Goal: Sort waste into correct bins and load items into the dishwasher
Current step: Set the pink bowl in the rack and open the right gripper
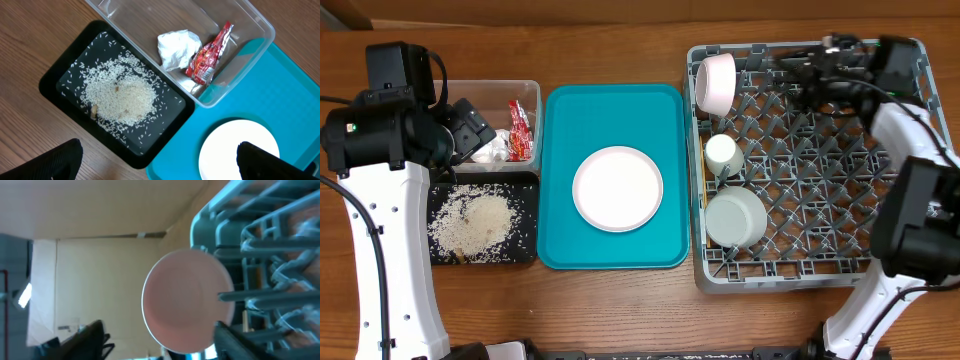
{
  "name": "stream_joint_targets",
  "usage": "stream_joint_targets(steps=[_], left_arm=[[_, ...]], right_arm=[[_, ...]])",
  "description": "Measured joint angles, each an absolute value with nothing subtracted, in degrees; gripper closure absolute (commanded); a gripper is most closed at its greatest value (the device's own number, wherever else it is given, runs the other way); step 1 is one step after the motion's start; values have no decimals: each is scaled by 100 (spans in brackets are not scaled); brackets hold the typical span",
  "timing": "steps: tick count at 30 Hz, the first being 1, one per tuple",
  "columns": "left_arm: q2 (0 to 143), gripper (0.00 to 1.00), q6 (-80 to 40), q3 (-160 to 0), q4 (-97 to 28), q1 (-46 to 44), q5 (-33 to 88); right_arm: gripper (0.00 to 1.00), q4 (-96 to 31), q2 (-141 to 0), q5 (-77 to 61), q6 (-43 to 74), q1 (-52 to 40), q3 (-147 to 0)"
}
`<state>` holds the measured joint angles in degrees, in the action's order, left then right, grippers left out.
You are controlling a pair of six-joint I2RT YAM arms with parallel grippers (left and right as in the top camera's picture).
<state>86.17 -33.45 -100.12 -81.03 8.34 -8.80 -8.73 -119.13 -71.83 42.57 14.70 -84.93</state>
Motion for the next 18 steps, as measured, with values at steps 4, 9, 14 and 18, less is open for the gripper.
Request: stream_joint_targets(steps=[4,9,14,18], left_arm=[[8617,0,-3345,-10012,-8101,834,-880],[8617,0,-3345,-10012,-8103,834,-880],[8617,0,-3347,-10012,-8103,834,-880],[8617,0,-3345,-10012,-8103,834,-880]], right_arm=[[13,-1052,-11716,-7094,4213,1728,-8484],[13,-2049,-11273,-6477,3881,1743,-8482],[13,-3022,-10925,-5424,3177,1710,-8475],[14,-3404,-10689,-4681,2676,1708,-8473]])
